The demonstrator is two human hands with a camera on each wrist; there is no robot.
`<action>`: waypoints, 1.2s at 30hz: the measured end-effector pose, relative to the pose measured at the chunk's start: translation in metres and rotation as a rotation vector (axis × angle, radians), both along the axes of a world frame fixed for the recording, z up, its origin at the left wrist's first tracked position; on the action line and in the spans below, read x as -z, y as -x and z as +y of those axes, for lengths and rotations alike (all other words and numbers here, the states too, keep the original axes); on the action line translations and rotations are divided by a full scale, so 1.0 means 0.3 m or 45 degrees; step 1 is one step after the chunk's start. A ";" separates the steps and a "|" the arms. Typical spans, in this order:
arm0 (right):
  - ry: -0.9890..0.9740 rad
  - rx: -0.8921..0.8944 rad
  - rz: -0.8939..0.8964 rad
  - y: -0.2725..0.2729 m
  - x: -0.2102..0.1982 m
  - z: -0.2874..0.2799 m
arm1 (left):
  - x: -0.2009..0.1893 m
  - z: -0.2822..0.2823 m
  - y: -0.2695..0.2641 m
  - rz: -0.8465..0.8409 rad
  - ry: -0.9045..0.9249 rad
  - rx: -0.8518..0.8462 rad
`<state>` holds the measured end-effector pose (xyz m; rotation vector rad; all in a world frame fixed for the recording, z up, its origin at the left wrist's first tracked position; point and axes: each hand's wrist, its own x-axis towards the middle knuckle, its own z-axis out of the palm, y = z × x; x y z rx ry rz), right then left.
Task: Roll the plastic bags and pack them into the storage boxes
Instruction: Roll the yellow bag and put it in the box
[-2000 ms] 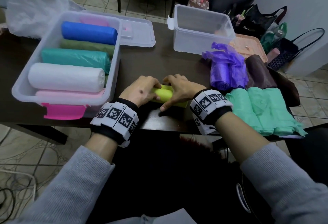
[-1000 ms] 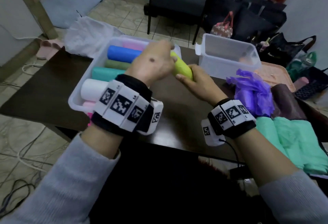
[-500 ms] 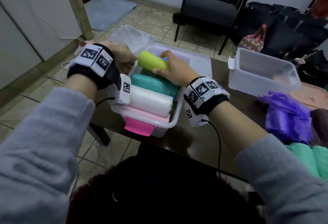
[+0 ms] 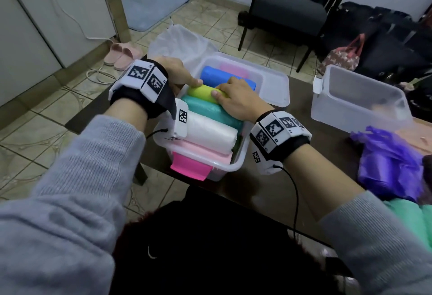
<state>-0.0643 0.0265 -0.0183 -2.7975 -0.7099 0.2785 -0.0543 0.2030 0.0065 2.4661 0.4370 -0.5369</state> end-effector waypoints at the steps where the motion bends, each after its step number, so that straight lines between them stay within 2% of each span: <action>1: -0.009 0.002 0.021 0.005 -0.004 0.002 | -0.004 -0.001 0.002 0.005 -0.008 0.008; 4: 0.042 0.019 0.069 0.038 -0.015 0.015 | -0.001 -0.004 0.001 0.004 -0.054 0.033; 8: 0.160 -0.016 -0.029 0.092 0.012 0.035 | 0.002 -0.002 -0.005 0.011 -0.094 0.061; 17: 0.116 -0.016 -0.003 0.086 0.033 0.032 | -0.024 -0.061 0.015 -0.060 -0.455 0.174; 19: -0.038 0.009 -0.085 0.097 0.039 0.020 | -0.030 -0.069 0.026 -0.060 -0.468 0.175; 23: -0.802 0.149 -0.267 0.128 0.058 -0.031 | -0.066 -0.121 0.060 -0.108 -0.494 0.182; 26: -1.003 0.271 -0.353 0.161 0.094 -0.114 | -0.117 -0.225 0.099 -0.270 -0.431 0.215; 30: -0.885 0.380 -0.539 0.223 0.155 -0.294 | -0.178 -0.424 0.192 -0.484 -0.161 0.408; 33: -0.728 0.578 -0.539 0.277 0.182 -0.464 | -0.177 -0.583 0.273 -0.472 -0.003 0.608; 36: -0.499 0.874 -0.549 0.344 0.172 -0.632 | -0.142 -0.713 0.332 -0.453 0.019 0.759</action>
